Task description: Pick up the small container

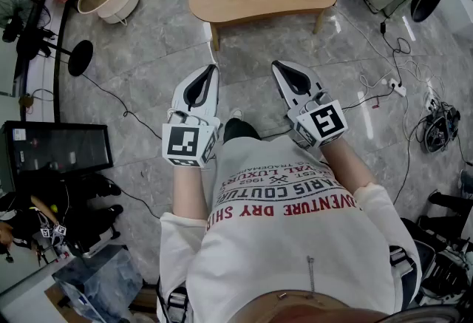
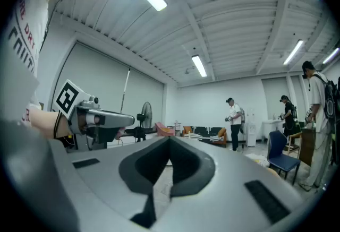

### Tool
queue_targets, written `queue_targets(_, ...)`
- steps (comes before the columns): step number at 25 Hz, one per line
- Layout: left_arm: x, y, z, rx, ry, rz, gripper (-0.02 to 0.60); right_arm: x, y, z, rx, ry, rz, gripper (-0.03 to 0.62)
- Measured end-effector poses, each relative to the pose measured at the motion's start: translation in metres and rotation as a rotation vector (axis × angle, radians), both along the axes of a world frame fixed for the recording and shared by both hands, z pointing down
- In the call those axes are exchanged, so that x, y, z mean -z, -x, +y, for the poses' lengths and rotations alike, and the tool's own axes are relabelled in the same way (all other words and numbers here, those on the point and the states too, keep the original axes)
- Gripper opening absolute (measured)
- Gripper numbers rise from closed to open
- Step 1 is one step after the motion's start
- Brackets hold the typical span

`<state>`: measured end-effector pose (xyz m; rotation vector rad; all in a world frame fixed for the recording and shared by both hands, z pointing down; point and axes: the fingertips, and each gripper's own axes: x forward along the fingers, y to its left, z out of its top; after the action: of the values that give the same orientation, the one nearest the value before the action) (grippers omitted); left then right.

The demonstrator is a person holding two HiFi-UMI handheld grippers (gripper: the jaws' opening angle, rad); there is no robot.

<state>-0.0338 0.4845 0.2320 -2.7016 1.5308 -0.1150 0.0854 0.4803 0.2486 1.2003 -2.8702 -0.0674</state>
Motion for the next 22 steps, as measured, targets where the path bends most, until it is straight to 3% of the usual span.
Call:
queue_targets(17,-0.019,-0.017,-0.005,-0.019,0.046,0.003,0.011,-0.012,-0.014,-0.001,-0.005,0.004,0.018,-0.003)
queue_targets(20,-0.024,-0.021,-0.009,-0.017,0.062,0.046,0.014,-0.018,-0.022,-0.009,-0.012,0.027,-0.009,-0.003)
queue_targets(21,-0.025,-0.020,-0.013,-0.012,0.071,0.078,0.038,-0.020,-0.024,-0.012,-0.016,0.038,-0.020,-0.003)
queue_targets(22,-0.028,-0.019,-0.017,-0.007,0.085,0.106,0.100,-0.022,-0.024,-0.016,-0.019,0.048,-0.027,-0.003)
